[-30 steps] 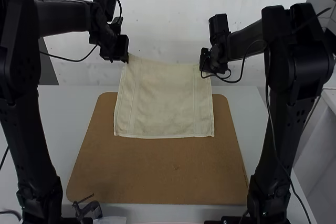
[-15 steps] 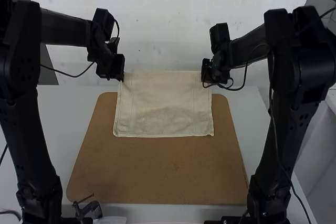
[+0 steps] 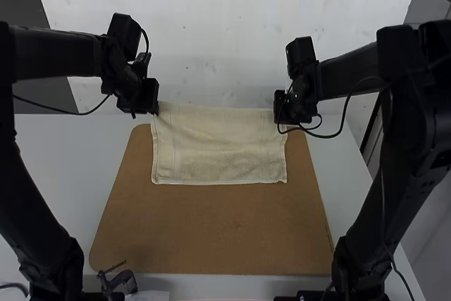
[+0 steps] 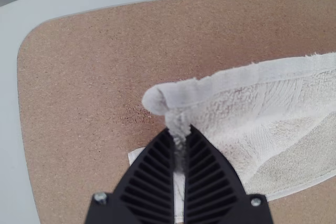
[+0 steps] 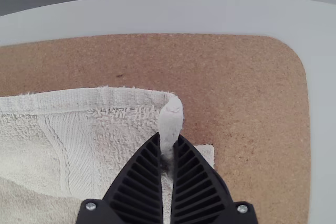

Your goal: Fold the towel.

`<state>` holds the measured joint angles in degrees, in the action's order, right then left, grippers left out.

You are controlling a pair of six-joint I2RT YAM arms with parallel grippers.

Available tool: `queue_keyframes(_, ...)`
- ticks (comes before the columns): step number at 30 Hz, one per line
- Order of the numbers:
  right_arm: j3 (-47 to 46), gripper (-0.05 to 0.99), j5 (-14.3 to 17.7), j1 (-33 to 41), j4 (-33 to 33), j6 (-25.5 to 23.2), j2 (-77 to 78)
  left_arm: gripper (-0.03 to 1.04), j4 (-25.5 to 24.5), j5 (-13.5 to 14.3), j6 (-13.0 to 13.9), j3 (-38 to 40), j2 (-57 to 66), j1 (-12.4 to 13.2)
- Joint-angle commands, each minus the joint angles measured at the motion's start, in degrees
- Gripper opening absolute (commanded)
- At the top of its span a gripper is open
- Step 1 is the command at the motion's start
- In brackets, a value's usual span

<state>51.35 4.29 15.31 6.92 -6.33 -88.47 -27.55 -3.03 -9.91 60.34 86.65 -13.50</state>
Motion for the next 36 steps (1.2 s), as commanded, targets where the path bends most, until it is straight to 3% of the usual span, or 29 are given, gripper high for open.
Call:
queue_keyframes(1, -1.61, 0.02, -0.96, 0.77, 1.17, 1.49, 4.53, 0.02, 0.22, 0.04, 0.68, -3.12, -3.68, -1.01)
queue_keyframes(23, -9.25, 0.02, -1.57, 1.04, 11.89, 4.31, 15.52, 0.02, -2.33, 0.39, 1.21, -19.12, -23.90, -6.63)
queue_keyframes(27, -10.66, 0.02, -1.04, 1.83, 8.73, 4.13, 13.85, 0.02, 3.20, 2.32, 2.35, -21.31, -22.05, -6.19)
queue_keyframes(31, -9.78, 0.02, -0.34, 1.83, 6.09, 3.78, 9.10, 0.02, 6.81, 2.32, 3.85, -19.47, -13.09, -3.64)
queue_keyframes(36, -8.64, 0.02, 0.28, 1.65, 3.10, 3.52, 4.44, 0.02, 10.41, 2.32, 4.02, -16.39, -5.35, -2.76)
